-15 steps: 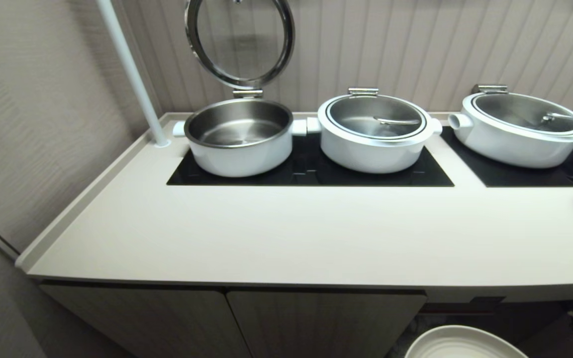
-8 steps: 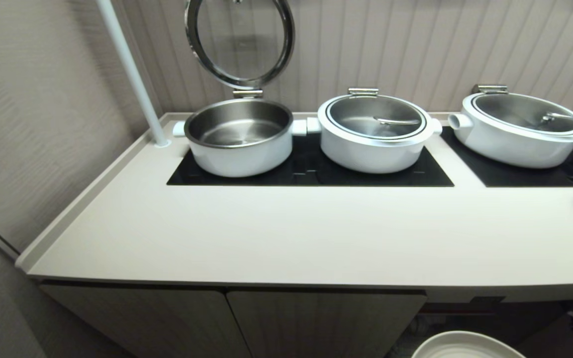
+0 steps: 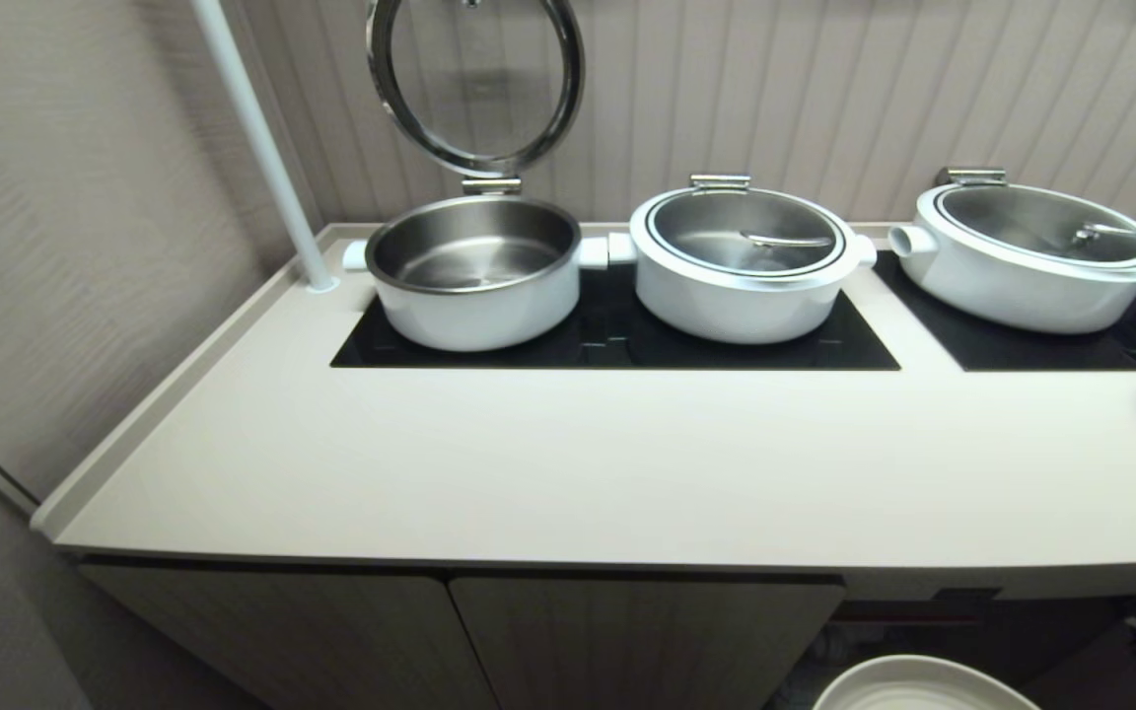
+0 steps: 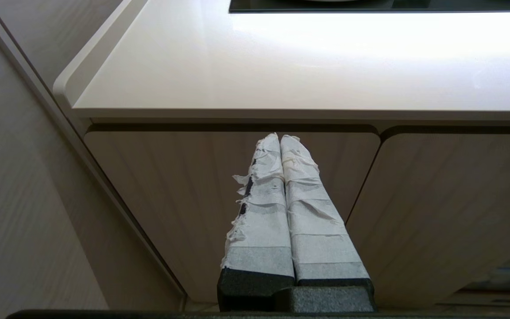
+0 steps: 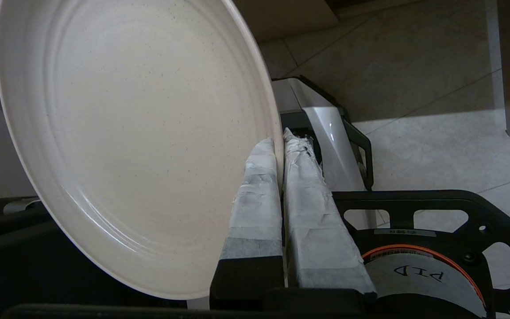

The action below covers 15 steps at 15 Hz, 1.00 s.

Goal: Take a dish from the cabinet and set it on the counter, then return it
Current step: Put it back into the cabinet

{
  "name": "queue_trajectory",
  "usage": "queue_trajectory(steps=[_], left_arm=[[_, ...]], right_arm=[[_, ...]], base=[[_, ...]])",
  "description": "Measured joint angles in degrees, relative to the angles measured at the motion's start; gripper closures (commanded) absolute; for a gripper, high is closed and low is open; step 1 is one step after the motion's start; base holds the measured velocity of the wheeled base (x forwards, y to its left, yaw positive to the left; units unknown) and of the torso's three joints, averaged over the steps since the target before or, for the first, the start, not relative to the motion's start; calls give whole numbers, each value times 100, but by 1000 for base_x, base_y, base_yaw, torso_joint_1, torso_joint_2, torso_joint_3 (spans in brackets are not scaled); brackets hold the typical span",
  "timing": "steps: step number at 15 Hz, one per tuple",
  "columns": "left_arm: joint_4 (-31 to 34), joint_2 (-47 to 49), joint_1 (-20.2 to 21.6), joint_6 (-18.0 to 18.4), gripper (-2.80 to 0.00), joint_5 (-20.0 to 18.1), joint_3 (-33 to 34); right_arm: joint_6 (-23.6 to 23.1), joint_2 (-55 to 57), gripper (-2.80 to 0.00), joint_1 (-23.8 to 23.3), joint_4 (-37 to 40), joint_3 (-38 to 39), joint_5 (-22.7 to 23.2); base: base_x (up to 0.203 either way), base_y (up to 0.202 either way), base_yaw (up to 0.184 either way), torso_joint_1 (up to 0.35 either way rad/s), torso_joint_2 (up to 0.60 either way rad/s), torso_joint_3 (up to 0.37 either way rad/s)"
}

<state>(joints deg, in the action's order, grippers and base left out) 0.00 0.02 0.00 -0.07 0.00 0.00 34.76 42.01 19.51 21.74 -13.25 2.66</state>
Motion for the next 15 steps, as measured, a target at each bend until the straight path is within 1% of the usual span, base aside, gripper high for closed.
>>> queue_trajectory(steps=[9,11,15], left_arm=[[0,0,0,-3,0,0,0],[0,0,0,0,0,0,0],[0,0,0,-4,0,0,0]], right_arm=[[7,-32,0,16,-13,-24,-5],[156,-34,0,16,-25,-30,-10],[187,-28,0,14,-10,-37,-16]], base=[[0,0,0,0,0,0],[0,0,0,0,0,0],[0,0,0,0,0,0]])
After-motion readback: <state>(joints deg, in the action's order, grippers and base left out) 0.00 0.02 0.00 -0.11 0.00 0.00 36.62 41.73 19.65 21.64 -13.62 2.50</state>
